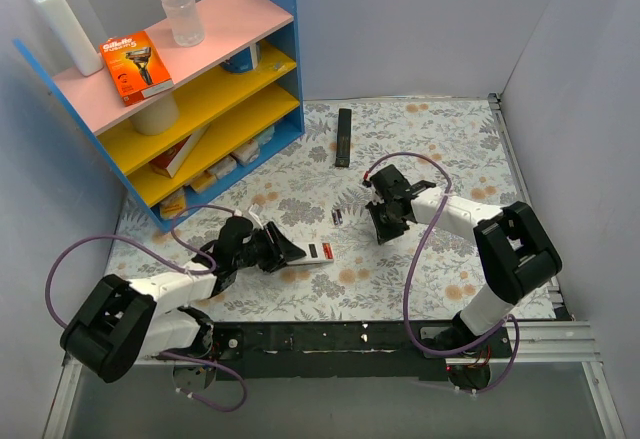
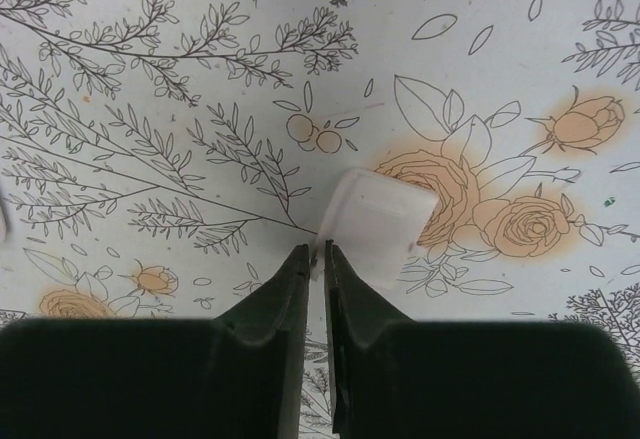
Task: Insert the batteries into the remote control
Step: Place the remote control at the center of the board.
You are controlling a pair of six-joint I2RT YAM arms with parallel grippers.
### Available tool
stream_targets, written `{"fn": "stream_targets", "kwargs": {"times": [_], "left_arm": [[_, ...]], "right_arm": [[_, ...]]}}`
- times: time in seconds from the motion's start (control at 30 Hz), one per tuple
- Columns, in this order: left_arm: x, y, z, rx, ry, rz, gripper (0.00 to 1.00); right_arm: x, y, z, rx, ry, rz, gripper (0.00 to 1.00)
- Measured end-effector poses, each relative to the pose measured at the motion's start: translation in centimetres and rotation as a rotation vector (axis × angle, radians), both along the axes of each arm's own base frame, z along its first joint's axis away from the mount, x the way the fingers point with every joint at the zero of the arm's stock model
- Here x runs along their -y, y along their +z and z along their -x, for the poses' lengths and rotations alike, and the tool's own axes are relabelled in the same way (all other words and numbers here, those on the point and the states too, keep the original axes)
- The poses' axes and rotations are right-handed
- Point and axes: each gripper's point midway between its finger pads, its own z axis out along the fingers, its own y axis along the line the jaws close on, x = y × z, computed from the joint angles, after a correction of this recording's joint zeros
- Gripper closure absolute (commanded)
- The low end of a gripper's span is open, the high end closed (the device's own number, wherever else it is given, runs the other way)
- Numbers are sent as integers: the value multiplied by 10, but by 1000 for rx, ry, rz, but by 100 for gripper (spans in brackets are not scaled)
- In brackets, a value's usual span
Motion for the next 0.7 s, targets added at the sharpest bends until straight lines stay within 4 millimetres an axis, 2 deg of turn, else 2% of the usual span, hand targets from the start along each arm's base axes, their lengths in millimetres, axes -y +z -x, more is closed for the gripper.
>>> {"fn": "stream_targets", "kwargs": {"times": [0.03,0.13,0.3,0.47,0.6,0.7], "left_arm": [[-2,-3,1,-11,8,-13,51],[-10,-11,4,-36,27,-56,41],[-20,-20,8,-65,55,-114,23],[-27,-14,2,-53,87,-161,2],[-39,-13,0,-57,133,-214,2],[-49,-13,2,-56,158,-261,2]], "right_arm": [[0,0,0,1,-1,1,91],[1,-1,-1,6,0,10,99],[2,-1,-2,11,2,16,99],[2,0,-2,13,9,15,99],[-2,7,-1,25,21,-10,99],[-8,21,0,46,35,-62,99]]}}
